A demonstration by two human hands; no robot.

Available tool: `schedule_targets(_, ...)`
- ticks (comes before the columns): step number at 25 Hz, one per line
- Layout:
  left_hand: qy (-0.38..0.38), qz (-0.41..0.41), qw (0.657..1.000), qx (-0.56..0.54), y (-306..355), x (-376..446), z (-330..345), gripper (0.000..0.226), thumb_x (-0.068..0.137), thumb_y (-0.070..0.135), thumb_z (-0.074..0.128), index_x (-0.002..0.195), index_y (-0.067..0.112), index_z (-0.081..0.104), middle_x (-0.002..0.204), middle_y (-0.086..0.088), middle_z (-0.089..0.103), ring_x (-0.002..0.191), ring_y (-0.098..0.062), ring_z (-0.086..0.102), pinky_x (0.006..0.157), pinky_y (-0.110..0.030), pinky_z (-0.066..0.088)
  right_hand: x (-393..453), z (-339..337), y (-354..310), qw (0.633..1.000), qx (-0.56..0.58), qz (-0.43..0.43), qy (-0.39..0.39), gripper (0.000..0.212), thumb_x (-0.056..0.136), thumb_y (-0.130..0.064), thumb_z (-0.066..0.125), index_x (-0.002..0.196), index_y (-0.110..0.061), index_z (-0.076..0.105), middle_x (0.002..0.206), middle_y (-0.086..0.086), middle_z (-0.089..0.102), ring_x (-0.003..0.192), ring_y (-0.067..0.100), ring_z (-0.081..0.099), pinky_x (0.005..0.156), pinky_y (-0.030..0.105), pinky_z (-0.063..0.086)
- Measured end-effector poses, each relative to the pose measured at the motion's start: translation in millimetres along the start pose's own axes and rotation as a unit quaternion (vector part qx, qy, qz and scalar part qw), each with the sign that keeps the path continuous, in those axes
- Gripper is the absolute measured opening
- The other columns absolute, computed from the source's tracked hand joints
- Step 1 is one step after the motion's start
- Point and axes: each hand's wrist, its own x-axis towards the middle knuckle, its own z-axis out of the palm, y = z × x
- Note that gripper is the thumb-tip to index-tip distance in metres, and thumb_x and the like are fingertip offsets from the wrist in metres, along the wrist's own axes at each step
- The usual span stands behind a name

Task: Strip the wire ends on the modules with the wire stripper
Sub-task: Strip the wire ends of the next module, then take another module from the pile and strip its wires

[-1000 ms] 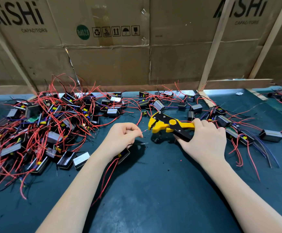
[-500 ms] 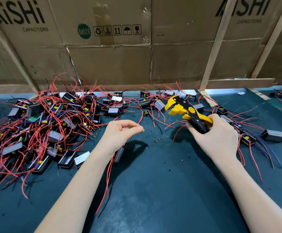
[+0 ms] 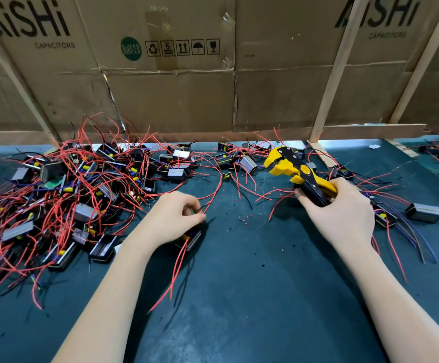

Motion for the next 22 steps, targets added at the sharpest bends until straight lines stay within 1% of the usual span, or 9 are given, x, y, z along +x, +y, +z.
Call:
schedule_targets(3,0.076,0.125,0.975,-0.165,27,-5,12,0.013,0.093,0.015,0.064,0.105,0.019,0.068,0.077,0.006,0.069,0.068,-0.001,0.061,0.073,-0.027,0.047,2,-2,1,1.0,0.004,0.005,0.011,0.053,0.073,-0.066,0.066,0.091,-0.017,0.058,0.093,0.006,0.067,0.096,0.034,0.059,0.088,0.047,0.047)
schedule_targets(5,0.033,0.159,0.961,-0.222,42,-10,20,0.061,0.092,0.022,0.064,0.146,0.032,0.039,0.115,0.012,0.069,0.104,-0.002,0.064,0.094,-0.019,0.045,3,-3,3,1.0,0.01,0.015,0.024,0.052,0.073,-0.064,0.068,0.092,-0.016,0.058,0.095,0.008,0.066,0.096,0.036,0.059,0.087,0.048,0.048)
schedule_targets(6,0.021,0.157,0.967,-0.2,43,-10,23,0.078,0.09,0.026,0.067,0.154,0.033,0.023,0.13,0.013,0.062,0.117,0.0,0.057,0.101,-0.014,0.039,4,-4,4,0.999,0.012,0.021,0.03,0.052,0.074,-0.062,0.068,0.093,-0.015,0.058,0.096,0.009,0.066,0.096,0.037,0.059,0.087,0.048,0.048)
schedule_targets(8,0.051,0.145,0.979,-0.135,32,-6,20,0.081,0.088,0.024,0.07,0.155,0.025,0.024,0.14,0.009,0.053,0.129,-0.002,0.048,0.109,-0.015,0.03,5,-6,6,0.999,0.02,0.035,0.034,0.053,0.075,-0.061,0.069,0.096,-0.014,0.057,0.098,0.011,0.066,0.098,0.038,0.058,0.088,0.05,0.047)
schedule_targets(12,0.245,0.024,0.969,0.014,-15,4,-1,0.034,0.086,0.009,0.068,0.12,0.01,0.066,0.118,-0.008,0.067,0.114,-0.031,0.056,0.1,-0.038,0.038,9,-8,8,0.995,0.071,0.052,0.051,0.05,0.076,-0.058,0.071,0.097,-0.015,0.057,0.098,0.008,0.065,0.098,0.035,0.058,0.085,0.044,0.046)
schedule_targets(15,0.229,-0.094,0.96,0.129,-42,8,-5,0.03,0.087,0.011,0.064,0.117,0.009,0.067,0.114,-0.012,0.068,0.111,-0.037,0.052,0.091,-0.043,0.04,5,-7,3,0.986,0.164,0.014,0.036,0.037,0.076,-0.051,0.075,0.09,-0.022,0.058,0.083,-0.007,0.063,0.082,0.015,0.056,0.074,0.026,0.04)
schedule_targets(17,0.189,-0.12,0.959,0.172,-49,11,0,0.033,0.09,0.015,0.062,0.123,0.011,0.064,0.119,-0.011,0.066,0.116,-0.035,0.048,0.091,-0.043,0.038,4,-8,0,0.963,0.264,-0.022,-0.052,0.027,0.077,-0.043,0.078,0.082,-0.025,0.059,0.069,-0.014,0.058,0.067,0.004,0.051,0.064,0.016,0.037)
schedule_targets(20,0.175,-0.116,0.958,0.193,-51,13,0,0.028,0.091,0.02,0.061,0.119,0.016,0.067,0.113,-0.007,0.066,0.113,-0.032,0.047,0.089,-0.041,0.038,4,-16,1,0.837,0.442,-0.04,-0.321,0.037,0.074,-0.05,0.076,0.084,-0.017,0.062,0.073,0.001,0.055,0.067,0.012,0.05,0.059,0.021,0.041)
schedule_targets(22,0.168,-0.119,0.959,0.196,-51,13,-1,0.021,0.09,0.02,0.062,0.109,0.019,0.071,0.105,-0.006,0.067,0.108,-0.032,0.047,0.086,-0.04,0.039,5,-21,2,0.785,0.442,-0.028,-0.434,0.055,0.066,-0.063,0.078,0.09,-0.015,0.065,0.082,0.009,0.059,0.076,0.018,0.058,0.064,0.029,0.052)
